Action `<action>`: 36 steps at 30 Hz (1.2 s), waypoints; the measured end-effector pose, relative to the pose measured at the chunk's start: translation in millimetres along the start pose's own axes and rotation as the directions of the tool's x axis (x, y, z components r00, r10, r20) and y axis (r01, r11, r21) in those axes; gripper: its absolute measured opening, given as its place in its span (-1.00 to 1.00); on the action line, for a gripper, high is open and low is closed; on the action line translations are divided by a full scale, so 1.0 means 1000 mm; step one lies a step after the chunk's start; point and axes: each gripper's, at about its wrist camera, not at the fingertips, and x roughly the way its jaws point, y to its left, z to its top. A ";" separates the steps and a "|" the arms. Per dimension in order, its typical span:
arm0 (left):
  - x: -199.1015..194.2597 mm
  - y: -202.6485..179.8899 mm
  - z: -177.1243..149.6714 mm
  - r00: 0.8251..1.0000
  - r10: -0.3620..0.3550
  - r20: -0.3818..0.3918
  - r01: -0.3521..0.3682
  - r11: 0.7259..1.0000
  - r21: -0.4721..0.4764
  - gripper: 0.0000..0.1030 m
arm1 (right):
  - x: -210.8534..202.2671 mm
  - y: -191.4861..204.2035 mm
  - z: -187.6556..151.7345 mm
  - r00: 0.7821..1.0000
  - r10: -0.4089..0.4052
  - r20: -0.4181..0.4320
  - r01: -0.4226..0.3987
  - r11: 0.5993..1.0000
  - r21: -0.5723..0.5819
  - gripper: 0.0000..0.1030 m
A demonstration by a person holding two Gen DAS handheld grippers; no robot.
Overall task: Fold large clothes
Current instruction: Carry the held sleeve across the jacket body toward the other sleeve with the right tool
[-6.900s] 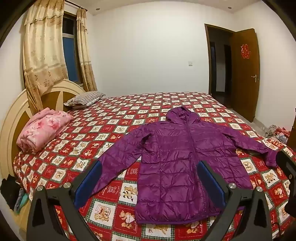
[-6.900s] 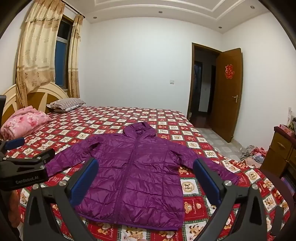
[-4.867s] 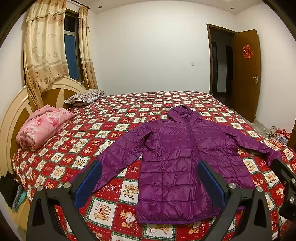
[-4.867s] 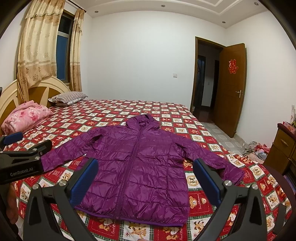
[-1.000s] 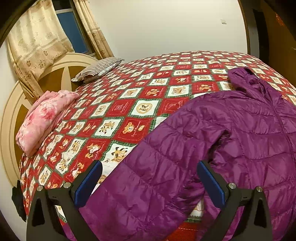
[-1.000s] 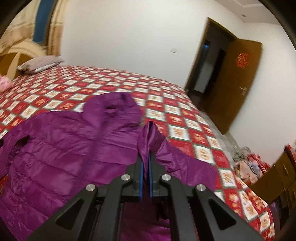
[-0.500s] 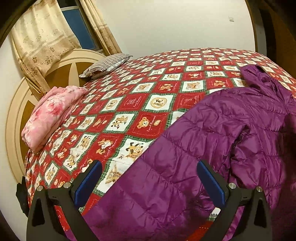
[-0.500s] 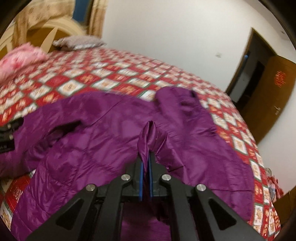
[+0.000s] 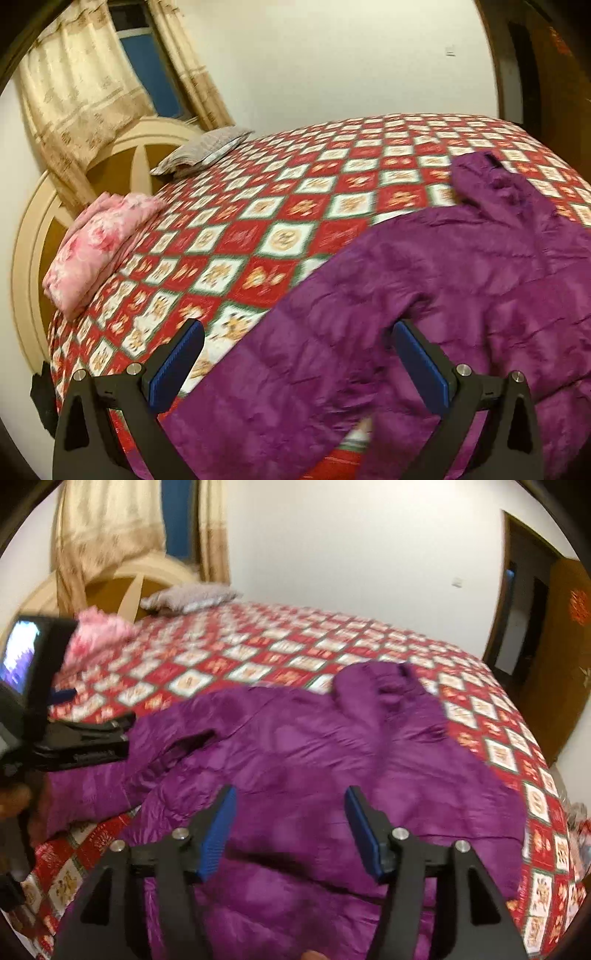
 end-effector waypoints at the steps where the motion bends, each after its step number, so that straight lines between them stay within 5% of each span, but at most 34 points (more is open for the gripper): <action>1: -0.004 -0.009 0.003 1.000 -0.010 0.008 0.010 1.000 0.009 0.98 | -0.006 -0.016 -0.002 1.000 -0.024 0.004 0.024 0.999 0.035 0.21; 8: -0.016 -0.114 0.008 0.996 -0.088 0.035 0.082 0.988 0.134 0.98 | -0.019 -0.133 -0.034 0.969 -0.236 -0.073 0.248 0.928 0.277 0.21; 14: 0.038 -0.159 -0.023 0.989 0.142 -0.029 -0.127 0.945 0.301 0.98 | -0.024 -0.204 -0.059 0.930 -0.342 -0.135 0.367 0.848 0.382 0.11; 18: 0.049 -0.134 -0.039 0.987 0.152 -0.047 -0.133 0.953 0.270 0.98 | -0.019 -0.233 -0.062 0.918 -0.369 -0.143 0.394 0.818 0.419 -0.12; 24: 0.046 -0.127 -0.047 0.985 0.172 -0.021 -0.159 0.943 0.292 0.98 | 0.024 -0.223 -0.045 0.944 -0.310 -0.115 0.330 0.871 0.364 -0.20; 29: 0.042 -0.125 -0.043 0.988 0.151 -0.031 -0.137 0.953 0.271 0.98 | 0.076 -0.200 -0.055 0.935 -0.260 -0.240 0.316 0.919 0.235 -0.30; 36: -0.001 -0.101 -0.001 0.998 0.017 0.057 -0.022 0.995 0.094 0.98 | 0.044 -0.203 -0.050 0.943 -0.277 -0.187 0.323 0.897 0.302 -0.31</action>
